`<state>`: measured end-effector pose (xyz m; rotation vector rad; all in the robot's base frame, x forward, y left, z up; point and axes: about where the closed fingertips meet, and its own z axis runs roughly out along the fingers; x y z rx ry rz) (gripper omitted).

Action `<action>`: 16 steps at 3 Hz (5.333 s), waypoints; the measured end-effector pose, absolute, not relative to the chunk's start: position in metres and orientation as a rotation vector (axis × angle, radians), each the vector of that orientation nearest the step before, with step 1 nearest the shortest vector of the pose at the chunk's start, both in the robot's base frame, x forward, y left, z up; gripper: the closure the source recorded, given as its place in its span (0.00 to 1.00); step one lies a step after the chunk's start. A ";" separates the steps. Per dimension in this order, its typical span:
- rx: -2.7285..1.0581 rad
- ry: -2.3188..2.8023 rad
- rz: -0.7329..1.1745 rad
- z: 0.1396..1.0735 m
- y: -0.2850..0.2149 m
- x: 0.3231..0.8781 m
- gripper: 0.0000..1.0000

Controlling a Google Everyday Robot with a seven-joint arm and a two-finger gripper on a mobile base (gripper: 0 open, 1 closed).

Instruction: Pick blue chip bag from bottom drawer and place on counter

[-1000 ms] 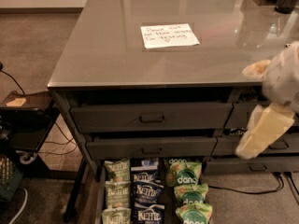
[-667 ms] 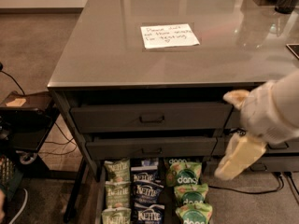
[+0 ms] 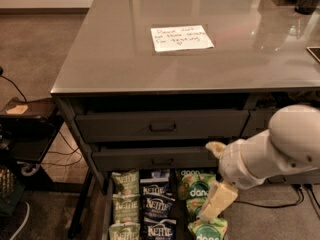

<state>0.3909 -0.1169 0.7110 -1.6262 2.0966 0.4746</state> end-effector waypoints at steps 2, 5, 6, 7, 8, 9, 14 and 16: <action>-1.677 2.078 0.466 0.671 -0.116 0.390 0.00; -1.800 1.949 0.408 0.490 -0.079 0.443 0.00; -1.793 1.968 0.462 0.471 -0.074 0.434 0.00; -1.794 1.967 0.459 0.471 -0.074 0.435 0.00; -1.764 1.965 0.520 0.438 -0.076 0.434 0.00; -1.704 1.919 0.590 0.385 -0.071 0.443 0.00; -1.590 1.967 0.828 0.238 -0.059 0.437 0.00; -1.539 2.041 0.858 0.197 -0.068 0.440 0.06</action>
Offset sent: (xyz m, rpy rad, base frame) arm 0.0077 -0.0005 -0.0983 -0.0376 -0.0334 0.0529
